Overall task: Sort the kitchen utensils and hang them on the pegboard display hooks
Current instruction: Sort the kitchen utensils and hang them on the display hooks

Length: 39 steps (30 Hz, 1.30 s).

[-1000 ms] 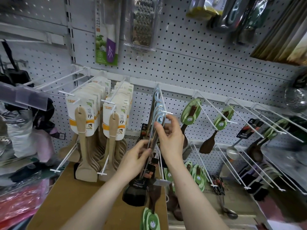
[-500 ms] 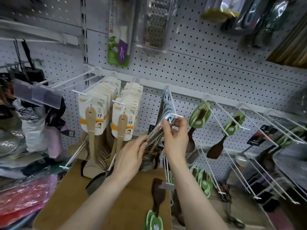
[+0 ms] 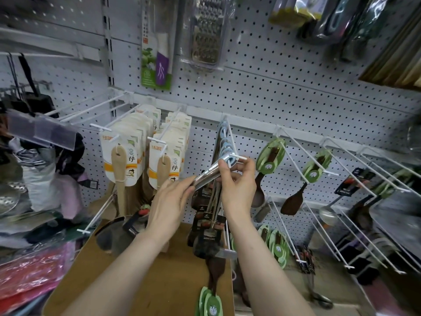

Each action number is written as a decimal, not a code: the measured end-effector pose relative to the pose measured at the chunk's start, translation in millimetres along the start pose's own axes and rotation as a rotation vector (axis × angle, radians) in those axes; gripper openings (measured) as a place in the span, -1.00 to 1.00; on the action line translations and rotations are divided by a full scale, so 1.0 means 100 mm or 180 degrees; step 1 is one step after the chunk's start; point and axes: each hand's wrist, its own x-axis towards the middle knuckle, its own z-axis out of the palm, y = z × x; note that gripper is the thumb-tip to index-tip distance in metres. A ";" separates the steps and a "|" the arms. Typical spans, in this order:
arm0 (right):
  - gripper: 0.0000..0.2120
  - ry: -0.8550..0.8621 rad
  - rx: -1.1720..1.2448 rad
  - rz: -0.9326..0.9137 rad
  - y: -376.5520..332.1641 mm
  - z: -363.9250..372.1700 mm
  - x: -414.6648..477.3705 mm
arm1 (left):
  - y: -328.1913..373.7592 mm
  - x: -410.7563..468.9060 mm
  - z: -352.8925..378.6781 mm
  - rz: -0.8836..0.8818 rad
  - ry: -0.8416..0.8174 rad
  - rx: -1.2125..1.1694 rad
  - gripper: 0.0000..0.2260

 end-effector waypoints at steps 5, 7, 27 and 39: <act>-0.67 0.0086 -0.0065 -0.0017 0.00 0.00 0.00 | -0.05 0.10 0.02 -0.0057 -0.0062 0.0042 -0.69; -0.68 0.0044 -0.0142 -0.0052 0.00 -0.01 -0.02 | -0.05 0.08 0.05 -0.0097 -0.0196 0.0074 -0.69; -0.58 -0.0158 0.0103 0.0012 0.12 -0.13 -0.14 | 0.04 -0.30 0.29 -0.0115 0.0186 0.0101 -0.44; -0.79 -0.0434 -0.0382 0.0301 0.91 -0.64 -0.68 | 0.08 -1.15 0.86 -0.0499 -0.0182 -0.0043 -0.66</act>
